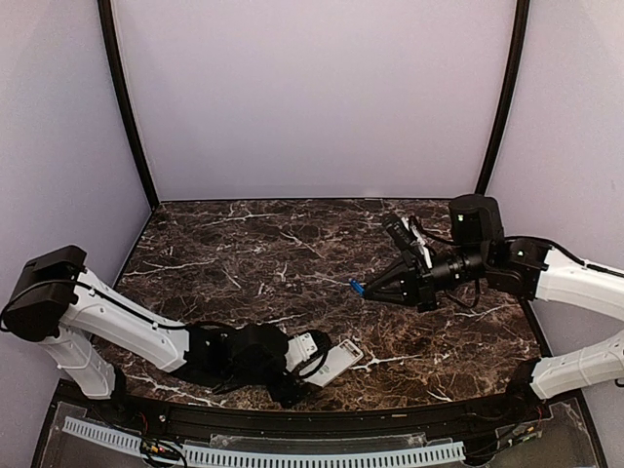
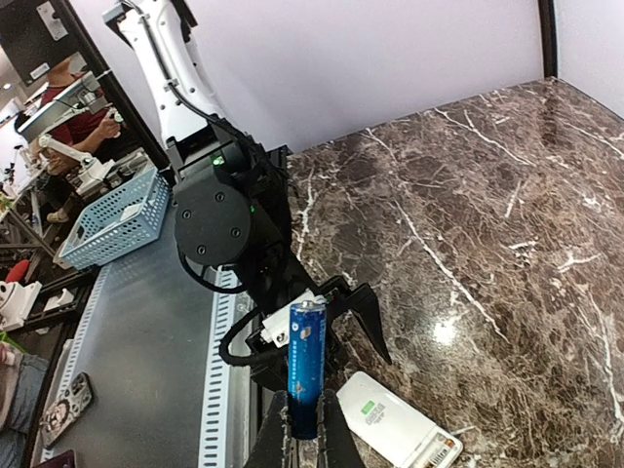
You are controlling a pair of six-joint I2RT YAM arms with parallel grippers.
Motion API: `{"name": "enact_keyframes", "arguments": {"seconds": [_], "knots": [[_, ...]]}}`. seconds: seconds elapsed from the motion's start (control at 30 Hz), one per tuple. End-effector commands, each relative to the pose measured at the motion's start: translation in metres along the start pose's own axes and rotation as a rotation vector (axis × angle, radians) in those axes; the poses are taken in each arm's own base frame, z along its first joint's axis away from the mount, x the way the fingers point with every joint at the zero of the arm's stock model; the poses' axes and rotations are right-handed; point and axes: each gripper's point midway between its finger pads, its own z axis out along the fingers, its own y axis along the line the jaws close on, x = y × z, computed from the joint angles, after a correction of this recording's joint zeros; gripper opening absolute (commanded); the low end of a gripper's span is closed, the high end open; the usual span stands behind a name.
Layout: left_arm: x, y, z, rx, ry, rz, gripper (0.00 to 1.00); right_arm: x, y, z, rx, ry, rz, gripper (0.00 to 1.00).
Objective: Load the batteries into the remote control
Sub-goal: Place the battery at the center of the board.
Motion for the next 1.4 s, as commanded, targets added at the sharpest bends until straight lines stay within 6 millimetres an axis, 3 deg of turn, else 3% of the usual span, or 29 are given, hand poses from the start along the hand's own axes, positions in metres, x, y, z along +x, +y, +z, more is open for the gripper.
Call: {"name": "enact_keyframes", "arguments": {"seconds": [0.0,0.13,0.3,0.47,0.57,0.67,0.77,0.9,1.07,1.17,1.37], "knots": [[-0.054,-0.011,-0.037,0.088,-0.195,0.037,0.88,-0.03,0.03,-0.006,-0.129,-0.064,-0.054,0.0],[-0.069,-0.012,-0.053,0.095,-0.253,0.091,0.87,-0.027,0.021,-0.004,-0.088,-0.031,-0.013,0.0],[-0.072,0.005,-0.06,0.011,-0.257,0.101,0.87,-0.022,-0.02,0.002,0.112,0.019,0.14,0.0],[-0.108,0.023,-0.083,0.032,-0.388,-0.061,0.86,-0.022,-0.032,0.008,0.146,-0.024,0.219,0.0],[-0.127,0.046,-0.097,0.026,-0.463,-0.159,0.78,-0.005,-0.07,0.002,0.346,0.039,0.363,0.0],[-0.127,0.056,-0.096,-0.042,-0.419,-0.073,0.75,0.042,-0.108,-0.009,0.517,0.212,0.605,0.0],[-0.105,0.07,-0.085,-0.147,-0.3,0.045,0.76,0.087,-0.131,-0.025,0.682,0.338,0.719,0.0],[-0.09,0.08,-0.081,-0.212,-0.238,0.066,0.77,0.135,-0.157,-0.047,0.902,0.43,0.82,0.0],[-0.084,0.077,-0.077,-0.191,-0.228,0.044,0.77,0.184,-0.184,-0.047,1.031,0.517,0.878,0.0],[-0.079,0.079,-0.074,-0.205,-0.204,0.047,0.77,0.205,-0.196,-0.051,1.109,0.606,0.883,0.0],[-0.065,0.083,-0.067,-0.225,-0.129,0.052,0.78,0.222,-0.205,-0.044,1.12,0.65,0.898,0.0]]}}
